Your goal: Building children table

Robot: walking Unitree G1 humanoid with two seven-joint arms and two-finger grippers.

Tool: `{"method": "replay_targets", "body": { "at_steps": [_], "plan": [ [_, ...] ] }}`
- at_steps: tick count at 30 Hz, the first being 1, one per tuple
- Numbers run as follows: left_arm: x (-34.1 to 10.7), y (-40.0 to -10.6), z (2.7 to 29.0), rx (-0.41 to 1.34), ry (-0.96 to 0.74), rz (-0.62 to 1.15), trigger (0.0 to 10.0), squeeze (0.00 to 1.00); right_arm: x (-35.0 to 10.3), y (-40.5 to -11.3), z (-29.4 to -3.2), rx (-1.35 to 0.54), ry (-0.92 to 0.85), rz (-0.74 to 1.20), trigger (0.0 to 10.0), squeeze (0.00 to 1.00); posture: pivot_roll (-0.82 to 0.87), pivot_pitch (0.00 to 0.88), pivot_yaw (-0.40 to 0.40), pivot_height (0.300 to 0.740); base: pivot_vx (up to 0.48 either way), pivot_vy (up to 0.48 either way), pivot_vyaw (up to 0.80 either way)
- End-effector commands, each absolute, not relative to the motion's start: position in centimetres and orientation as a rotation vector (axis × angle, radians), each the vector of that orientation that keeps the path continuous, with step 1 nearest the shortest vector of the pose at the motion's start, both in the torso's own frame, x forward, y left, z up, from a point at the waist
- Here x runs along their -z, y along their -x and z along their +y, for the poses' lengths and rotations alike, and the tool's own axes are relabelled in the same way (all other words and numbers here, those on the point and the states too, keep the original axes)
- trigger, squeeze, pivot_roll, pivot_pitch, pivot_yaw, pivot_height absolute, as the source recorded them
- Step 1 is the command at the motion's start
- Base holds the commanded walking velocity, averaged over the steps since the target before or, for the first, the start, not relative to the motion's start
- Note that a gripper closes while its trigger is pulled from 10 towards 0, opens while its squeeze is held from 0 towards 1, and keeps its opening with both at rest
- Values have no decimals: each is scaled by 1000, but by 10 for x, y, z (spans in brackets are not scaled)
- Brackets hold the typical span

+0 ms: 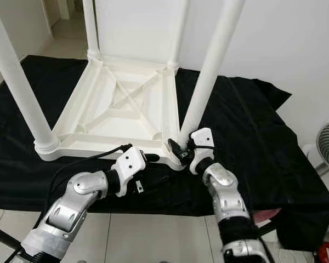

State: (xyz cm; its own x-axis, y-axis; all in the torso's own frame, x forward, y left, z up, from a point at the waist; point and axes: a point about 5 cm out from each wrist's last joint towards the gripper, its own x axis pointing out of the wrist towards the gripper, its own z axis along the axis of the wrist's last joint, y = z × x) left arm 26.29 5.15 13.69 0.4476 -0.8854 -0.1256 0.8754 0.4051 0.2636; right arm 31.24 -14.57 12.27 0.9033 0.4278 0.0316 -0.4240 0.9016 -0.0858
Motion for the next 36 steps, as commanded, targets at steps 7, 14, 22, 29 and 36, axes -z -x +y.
{"method": "replay_targets", "body": {
  "at_steps": [7, 14, 22, 29, 36],
  "plan": [
    [-138, -271, 51, 1020, -315, -56, 10000, 0, -109, -301, -137, 7, -20, -1, 10000, 0, -13, 0, -114, 740, 0, 0, 0],
    [-138, -272, 52, 1004, -323, -61, 10000, 0, -110, -298, -126, -3, -40, 12, 10000, 0, -11, 0, -115, 740, 0, 0, 0],
    [-138, -273, 55, 985, -340, -76, 10000, 0, -125, -298, -130, -83, -60, -54, 10000, 1000, -3, 0, -119, 740, 0, 0, 0],
    [-137, -271, 57, 982, -351, -88, 10000, 0, -134, -297, -140, -227, -51, -87, 10000, 1000, 2, 0, -121, 740, 0, 0, 0],
    [-138, -271, 56, 995, -349, -89, 10000, 0, -135, -299, -155, -451, 10, -85, 10000, 0, -2, 0, -114, 740, 0, 0, 0]
  ]
}}
